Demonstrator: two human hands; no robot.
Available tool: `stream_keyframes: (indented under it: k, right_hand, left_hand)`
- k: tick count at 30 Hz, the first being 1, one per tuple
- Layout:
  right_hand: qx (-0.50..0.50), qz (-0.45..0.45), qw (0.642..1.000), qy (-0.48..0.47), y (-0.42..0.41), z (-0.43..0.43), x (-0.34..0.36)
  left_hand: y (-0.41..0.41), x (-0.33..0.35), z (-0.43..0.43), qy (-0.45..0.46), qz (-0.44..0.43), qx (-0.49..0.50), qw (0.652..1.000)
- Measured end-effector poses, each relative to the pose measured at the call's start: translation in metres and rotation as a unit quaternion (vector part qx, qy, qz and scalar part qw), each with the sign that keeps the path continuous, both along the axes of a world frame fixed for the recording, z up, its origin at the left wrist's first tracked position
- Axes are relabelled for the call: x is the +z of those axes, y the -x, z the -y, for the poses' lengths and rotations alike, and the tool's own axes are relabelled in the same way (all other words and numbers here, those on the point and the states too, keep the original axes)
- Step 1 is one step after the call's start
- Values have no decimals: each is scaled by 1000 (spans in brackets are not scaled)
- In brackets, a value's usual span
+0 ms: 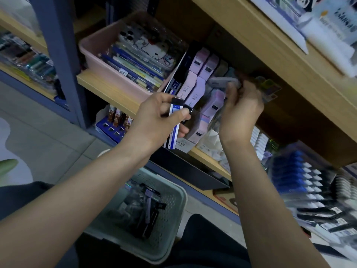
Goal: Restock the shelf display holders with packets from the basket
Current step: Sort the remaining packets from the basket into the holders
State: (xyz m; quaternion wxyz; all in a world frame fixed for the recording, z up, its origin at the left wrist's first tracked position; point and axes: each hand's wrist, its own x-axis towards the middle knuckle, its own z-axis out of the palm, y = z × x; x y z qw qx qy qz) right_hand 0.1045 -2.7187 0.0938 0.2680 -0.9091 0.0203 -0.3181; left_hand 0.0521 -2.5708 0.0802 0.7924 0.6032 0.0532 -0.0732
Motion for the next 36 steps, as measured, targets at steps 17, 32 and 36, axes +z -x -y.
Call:
stream_keyframes:
  k: [17,32,36]
  right_hand:
    - [46,-115,988,-87,-24,-1,25]
    - [-62,-150,974,158,-40,-4,14]
    - [-54,-167,963,204,-32,-3,12]
  left_hand:
    - [-4,3,12,-34,-1,-35,999]
    - [-11,5,16,-7,-37,-51,998]
    - [-10,0,16,-40,-9,-65,997]
